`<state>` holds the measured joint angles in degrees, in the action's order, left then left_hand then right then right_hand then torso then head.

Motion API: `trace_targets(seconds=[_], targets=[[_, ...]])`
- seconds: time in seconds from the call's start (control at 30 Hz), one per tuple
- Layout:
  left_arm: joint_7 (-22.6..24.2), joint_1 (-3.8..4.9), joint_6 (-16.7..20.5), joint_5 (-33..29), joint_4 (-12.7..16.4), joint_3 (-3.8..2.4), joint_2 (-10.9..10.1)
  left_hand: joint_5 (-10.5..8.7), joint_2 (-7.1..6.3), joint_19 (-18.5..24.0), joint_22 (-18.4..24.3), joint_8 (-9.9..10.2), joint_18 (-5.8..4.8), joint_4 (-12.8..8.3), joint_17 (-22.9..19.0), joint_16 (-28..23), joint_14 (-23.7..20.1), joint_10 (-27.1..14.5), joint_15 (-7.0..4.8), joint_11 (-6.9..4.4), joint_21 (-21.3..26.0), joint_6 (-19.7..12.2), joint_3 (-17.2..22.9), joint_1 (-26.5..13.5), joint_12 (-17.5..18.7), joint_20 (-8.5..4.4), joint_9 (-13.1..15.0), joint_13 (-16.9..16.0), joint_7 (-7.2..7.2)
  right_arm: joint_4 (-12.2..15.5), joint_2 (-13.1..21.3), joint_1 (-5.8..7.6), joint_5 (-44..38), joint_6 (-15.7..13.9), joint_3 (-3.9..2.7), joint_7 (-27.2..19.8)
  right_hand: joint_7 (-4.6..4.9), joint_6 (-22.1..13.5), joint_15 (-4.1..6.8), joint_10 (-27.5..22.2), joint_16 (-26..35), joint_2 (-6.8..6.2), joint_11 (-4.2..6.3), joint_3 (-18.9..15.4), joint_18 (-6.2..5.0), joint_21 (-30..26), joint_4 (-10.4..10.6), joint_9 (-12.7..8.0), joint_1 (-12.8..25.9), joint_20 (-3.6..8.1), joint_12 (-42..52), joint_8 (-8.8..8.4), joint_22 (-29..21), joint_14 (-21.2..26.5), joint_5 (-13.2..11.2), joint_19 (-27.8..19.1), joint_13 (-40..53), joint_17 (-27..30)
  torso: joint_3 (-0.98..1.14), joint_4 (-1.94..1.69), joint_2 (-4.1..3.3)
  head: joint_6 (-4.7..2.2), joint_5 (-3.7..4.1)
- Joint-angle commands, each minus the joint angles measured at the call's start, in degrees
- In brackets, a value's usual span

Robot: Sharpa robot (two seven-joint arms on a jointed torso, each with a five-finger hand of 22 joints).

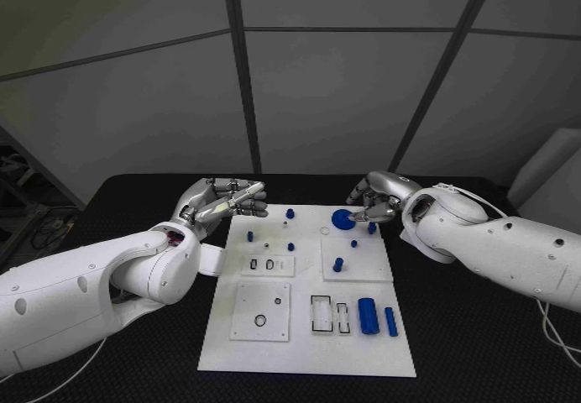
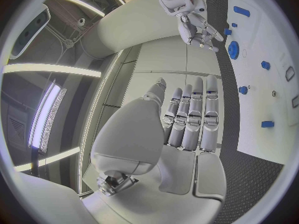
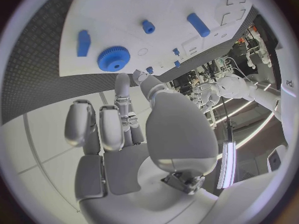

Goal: Assemble the parts on the task board

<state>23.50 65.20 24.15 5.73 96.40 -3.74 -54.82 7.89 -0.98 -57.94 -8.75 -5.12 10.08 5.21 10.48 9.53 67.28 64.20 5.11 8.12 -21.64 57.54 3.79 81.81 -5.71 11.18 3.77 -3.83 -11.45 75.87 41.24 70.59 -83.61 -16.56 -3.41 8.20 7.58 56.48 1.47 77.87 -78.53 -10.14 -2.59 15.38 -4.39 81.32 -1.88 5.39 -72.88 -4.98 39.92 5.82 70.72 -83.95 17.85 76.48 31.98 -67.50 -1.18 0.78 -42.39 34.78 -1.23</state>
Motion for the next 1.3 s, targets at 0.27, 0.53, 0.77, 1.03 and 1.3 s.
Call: trace_targets(seconds=[0.27,0.53,0.77,1.03,1.3], targets=[[0.3,0.09,-1.2,0.4,-0.7,-0.03,0.5,-0.33,0.00,-0.3,0.1,0.2,0.36,-0.3,0.1,-0.3,0.3,0.6,0.04,-0.01,0.4,0.5,0.1,-0.5,0.2,-0.03,0.0,-0.1,-0.06,-0.2,0.5,0.13,6.5,7.7,-0.08,5.2,1.56,-4.7,-1.36,-1.6,-7.8,2.38,-1.53,-7.5,1.39,2.6,4.6,0.8,-2.4,-1.25,33.3,2.96,5.4,-4.4,1.4,3.7,35.6,-13.9,0.07,0.06,-0.12,-0.06,0.60],[0.3,0.08,-1.3,0.4,-1.0,-0.03,0.8,-0.34,-0.01,-0.3,0.1,0.3,0.37,-0.3,0.1,-0.3,0.3,0.6,0.04,-0.01,0.4,0.5,0.1,-0.5,0.2,-0.04,0.0,-0.1,-0.05,-3.3,-2.1,0.13,6.0,8.0,-0.09,5.6,1.79,-5.8,-1.66,-1.6,-8.5,2.83,-1.80,-8.5,1.54,3.0,5.5,0.9,-3.3,-1.52,34.6,3.76,6.3,-4.6,1.4,4.2,37.2,-15.3,0.03,-0.12,-0.18,0.16,0.68],[0.3,0.08,-1.3,0.4,-1.1,-0.03,0.9,-0.34,-0.01,-0.3,0.1,0.3,0.37,-0.3,0.1,-0.3,0.3,0.6,0.04,-0.01,0.4,0.5,0.1,-0.5,0.2,-0.04,0.0,-0.1,-0.05,-5.2,-3.6,0.13,5.7,6.5,-0.11,6.0,1.90,-6.2,-1.76,-1.5,-8.7,3.18,-1.90,-8.7,1.62,3.1,5.9,0.9,-3.5,-1.62,34.9,4.01,6.6,-4.7,1.6,4.5,37.8,-15.9,0.05,-0.13,-0.16,0.30,0.57],[0.2,0.08,-1.3,0.4,-1.2,-0.02,0.8,-0.34,-0.01,-0.3,0.1,0.3,0.37,-0.3,0.1,-0.3,0.3,0.6,0.04,-0.01,0.4,0.5,0.1,-0.5,0.2,-0.04,0.0,-0.1,-0.05,-6.3,-4.3,0.13,5.5,5.3,-0.11,6.2,1.98,-6.6,-1.84,-1.6,-8.9,3.33,-1.99,-9.0,1.69,3.3,6.3,1.0,-3.5,-1.69,35.0,4.17,7.0,-4.8,1.6,4.7,37.8,-16.3,0.10,-0.07,-0.13,0.35,0.42],[0.1,0.08,-1.5,0.4,-1.2,-0.02,0.9,-0.34,-0.04,-0.3,0.1,0.3,0.37,-0.3,0.2,-0.4,0.4,0.6,0.03,-0.01,0.4,0.5,0.1,-0.5,0.3,-0.04,0.0,-0.1,-0.05,-6.9,-5.4,0.13,4.5,5.8,-0.11,5.9,2.06,-6.9,-1.93,-1.9,-9.0,3.27,-2.07,-9.3,1.69,3.3,6.7,1.0,-3.5,-1.78,34.8,4.37,7.1,-4.8,1.4,4.7,37.7,-16.4,0.13,-0.13,-0.18,0.50,0.48]])
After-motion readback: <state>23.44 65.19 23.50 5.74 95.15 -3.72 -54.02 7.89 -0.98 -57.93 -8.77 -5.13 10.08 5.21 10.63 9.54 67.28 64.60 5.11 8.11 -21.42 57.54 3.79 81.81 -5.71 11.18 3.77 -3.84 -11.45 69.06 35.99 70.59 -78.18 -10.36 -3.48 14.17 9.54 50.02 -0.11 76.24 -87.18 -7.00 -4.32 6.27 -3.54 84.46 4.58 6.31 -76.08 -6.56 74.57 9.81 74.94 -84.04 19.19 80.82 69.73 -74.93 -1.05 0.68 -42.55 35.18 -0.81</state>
